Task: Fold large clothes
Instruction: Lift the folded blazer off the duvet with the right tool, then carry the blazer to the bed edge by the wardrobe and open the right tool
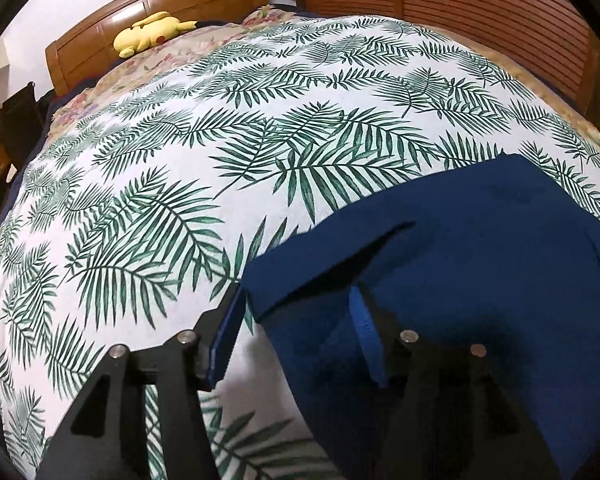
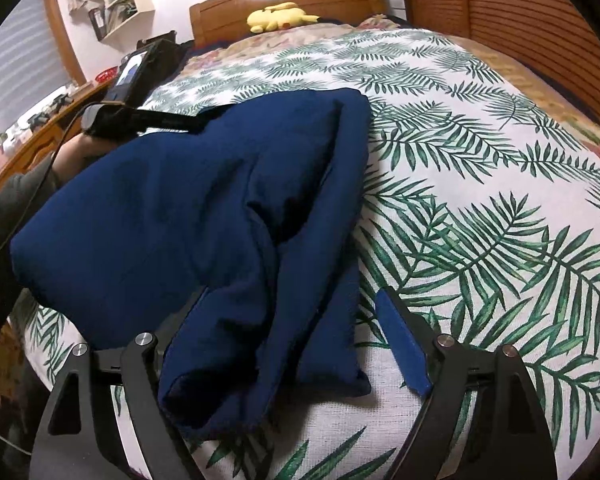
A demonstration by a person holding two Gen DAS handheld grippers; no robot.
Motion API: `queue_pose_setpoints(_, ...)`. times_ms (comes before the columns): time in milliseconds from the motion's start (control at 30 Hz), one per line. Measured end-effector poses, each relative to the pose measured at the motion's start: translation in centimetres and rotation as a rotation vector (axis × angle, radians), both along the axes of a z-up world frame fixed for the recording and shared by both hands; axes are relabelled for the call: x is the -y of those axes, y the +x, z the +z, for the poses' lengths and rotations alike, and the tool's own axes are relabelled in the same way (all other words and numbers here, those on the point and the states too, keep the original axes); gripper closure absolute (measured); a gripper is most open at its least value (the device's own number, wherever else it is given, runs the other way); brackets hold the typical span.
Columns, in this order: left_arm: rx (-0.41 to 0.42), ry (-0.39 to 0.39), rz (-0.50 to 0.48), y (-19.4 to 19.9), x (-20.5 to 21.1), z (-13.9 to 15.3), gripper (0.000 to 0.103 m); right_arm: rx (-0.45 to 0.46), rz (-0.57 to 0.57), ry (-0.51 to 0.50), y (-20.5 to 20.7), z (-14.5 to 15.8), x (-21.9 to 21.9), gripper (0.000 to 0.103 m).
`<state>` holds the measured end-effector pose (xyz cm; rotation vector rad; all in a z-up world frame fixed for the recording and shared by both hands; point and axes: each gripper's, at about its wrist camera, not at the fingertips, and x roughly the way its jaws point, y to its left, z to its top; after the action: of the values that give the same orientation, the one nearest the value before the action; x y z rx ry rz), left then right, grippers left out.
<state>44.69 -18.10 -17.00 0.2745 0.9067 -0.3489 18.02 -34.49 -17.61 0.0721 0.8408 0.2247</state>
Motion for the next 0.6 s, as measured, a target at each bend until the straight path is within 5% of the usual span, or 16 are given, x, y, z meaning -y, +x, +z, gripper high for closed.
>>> queue_pose_setpoints(200, -0.011, 0.009, -0.013, 0.3, 0.3, -0.1, 0.048, -0.003, -0.002, 0.009, 0.1, -0.2, -0.3, 0.02)
queue_pose_setpoints(300, -0.023, -0.001, -0.03, 0.3, 0.2, -0.1, 0.053, -0.005, 0.026, 0.067, 0.2, -0.2, -0.4, 0.038)
queue_pose_setpoints(400, -0.054, -0.033, -0.052, 0.5, 0.0, 0.1, 0.067, 0.006, 0.031, 0.118, -0.2, -0.2, -0.4, 0.053)
queue_pose_setpoints(467, -0.053, -0.026, -0.063, 0.4, 0.0, 0.7, 0.087, 0.028, 0.031, 0.141, -0.7, 0.1, -0.4, 0.067)
queue_pose_setpoints(600, 0.002, -0.006, -0.067, -0.9, 0.1, 3.0, 0.097, 0.093, 0.038, 0.145, -1.2, 1.5, -0.5, 0.076)
